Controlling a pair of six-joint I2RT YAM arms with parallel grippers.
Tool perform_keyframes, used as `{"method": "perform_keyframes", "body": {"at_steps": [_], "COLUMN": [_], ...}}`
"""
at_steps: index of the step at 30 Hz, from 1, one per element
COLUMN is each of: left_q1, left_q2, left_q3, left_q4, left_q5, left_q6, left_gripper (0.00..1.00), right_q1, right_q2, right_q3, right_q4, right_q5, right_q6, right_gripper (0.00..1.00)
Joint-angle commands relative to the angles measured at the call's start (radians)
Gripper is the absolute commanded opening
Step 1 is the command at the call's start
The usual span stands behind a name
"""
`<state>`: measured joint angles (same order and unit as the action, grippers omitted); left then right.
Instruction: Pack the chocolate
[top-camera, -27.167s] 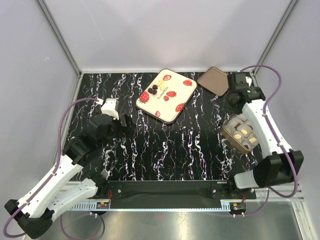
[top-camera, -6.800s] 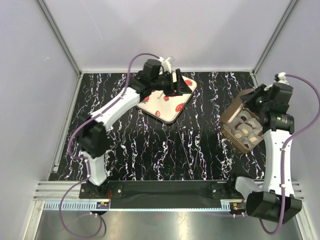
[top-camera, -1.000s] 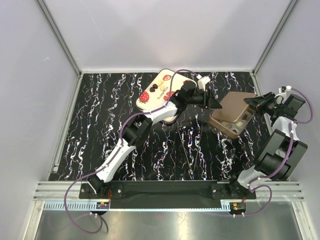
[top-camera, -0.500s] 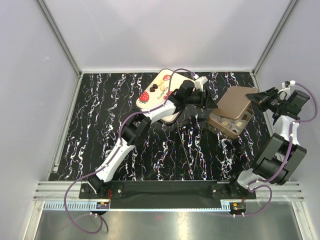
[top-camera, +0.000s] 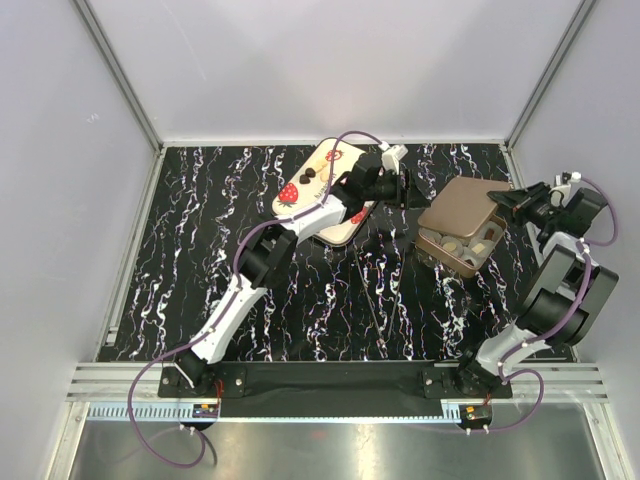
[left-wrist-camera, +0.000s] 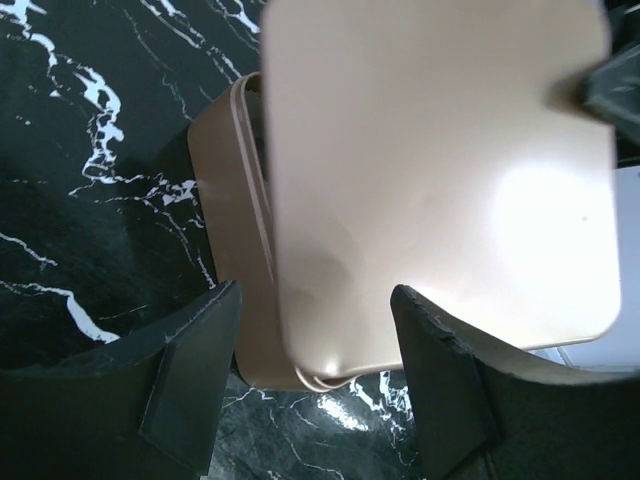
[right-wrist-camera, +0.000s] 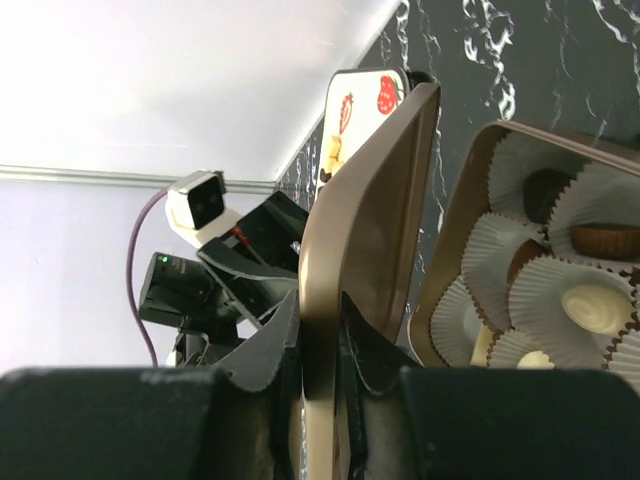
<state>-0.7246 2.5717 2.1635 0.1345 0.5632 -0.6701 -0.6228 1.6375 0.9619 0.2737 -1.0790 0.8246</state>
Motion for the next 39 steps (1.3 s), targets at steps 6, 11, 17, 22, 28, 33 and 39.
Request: {"method": "perform_keyframes", "body": {"at_steps": [6, 11, 17, 22, 28, 33, 39], "left_q1": [-0.01, -0.015, -0.027, -0.033, -0.044, -0.049, -0.047], "left_q2": [-0.004, 0.016, 0.036, 0.041, 0.064, 0.076, 0.082], "left_q3": [0.064, 0.065, 0.065, 0.067, 0.094, 0.088, 0.085], "left_q4": [0.048, 0.021, 0.008, -0.007, -0.013, -0.016, -0.015], "left_q5": [0.015, 0.003, -0.005, -0.016, -0.013, -0.014, -0.019], "left_q6": [-0.019, -0.005, 0.006, 0.017, 0.014, 0.015, 0.01], "left_gripper": [0.67, 0.67, 0.67, 0.67, 0.67, 0.67, 0.67], "right_q1": [-0.003, -0.034, -0.049, -0.057, -0.066, -0.061, 0.044], "right_q2": [0.012, 0.019, 0.035, 0.047, 0.059, 0.029, -0.033], "right_q3": [0.037, 0.049, 0.084, 0.103, 0.115, 0.103, 0.101], "right_q4": [-0.122, -0.237, -0.375, -0.43, -0.505, -0.498, -0.515], "right_q5": [-0.001, 0.03, 0.085, 0.134, 0.223, 0.278, 0.45], "right_q6": [-0.137, -0.215, -0.309, -0.349, -0.4, -0.334, -0.26], "right_gripper": [0.16, 0.21, 0.27, 0.31, 0.29, 0.32, 0.43]}}
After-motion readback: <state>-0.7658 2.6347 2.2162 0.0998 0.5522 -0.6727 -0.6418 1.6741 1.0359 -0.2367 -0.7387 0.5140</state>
